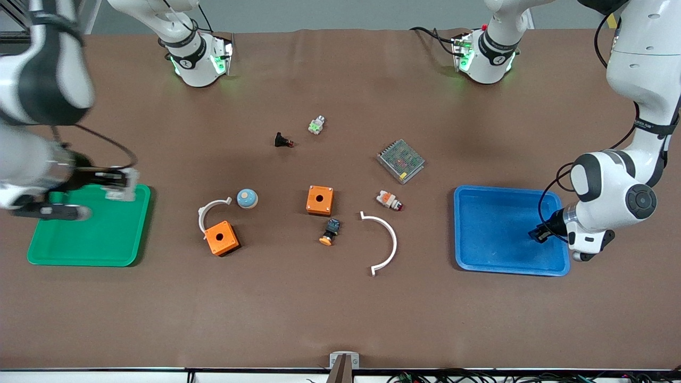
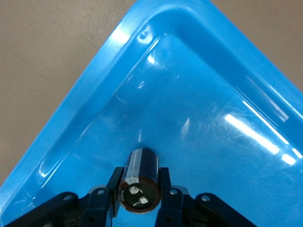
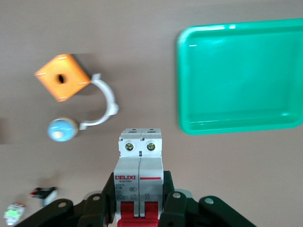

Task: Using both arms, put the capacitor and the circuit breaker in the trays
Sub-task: 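Lower the capacitor into the blue tray while the right gripper carries the breaker, then release the breaker into the green tray while the left gripper opens and withdraws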

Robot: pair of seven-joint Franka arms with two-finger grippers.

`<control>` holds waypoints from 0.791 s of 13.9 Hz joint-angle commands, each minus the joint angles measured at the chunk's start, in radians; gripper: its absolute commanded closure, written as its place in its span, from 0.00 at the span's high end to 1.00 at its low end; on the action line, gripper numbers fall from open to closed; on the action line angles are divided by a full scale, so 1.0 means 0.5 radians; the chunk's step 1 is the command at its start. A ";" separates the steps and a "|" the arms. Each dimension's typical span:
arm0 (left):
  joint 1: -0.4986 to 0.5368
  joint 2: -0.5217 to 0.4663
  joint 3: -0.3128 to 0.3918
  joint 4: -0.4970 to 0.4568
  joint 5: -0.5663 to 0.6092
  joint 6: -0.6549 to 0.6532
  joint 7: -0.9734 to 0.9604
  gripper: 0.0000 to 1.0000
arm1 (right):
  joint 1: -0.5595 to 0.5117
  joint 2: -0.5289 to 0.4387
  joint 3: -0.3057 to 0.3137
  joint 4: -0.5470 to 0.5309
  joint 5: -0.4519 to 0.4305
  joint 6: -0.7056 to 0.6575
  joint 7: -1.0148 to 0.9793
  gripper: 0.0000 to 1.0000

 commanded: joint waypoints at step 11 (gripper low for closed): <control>-0.049 -0.562 -0.063 0.625 0.027 -1.107 0.405 1.00 | -0.710 0.770 0.047 0.049 -0.131 0.893 -0.734 0.03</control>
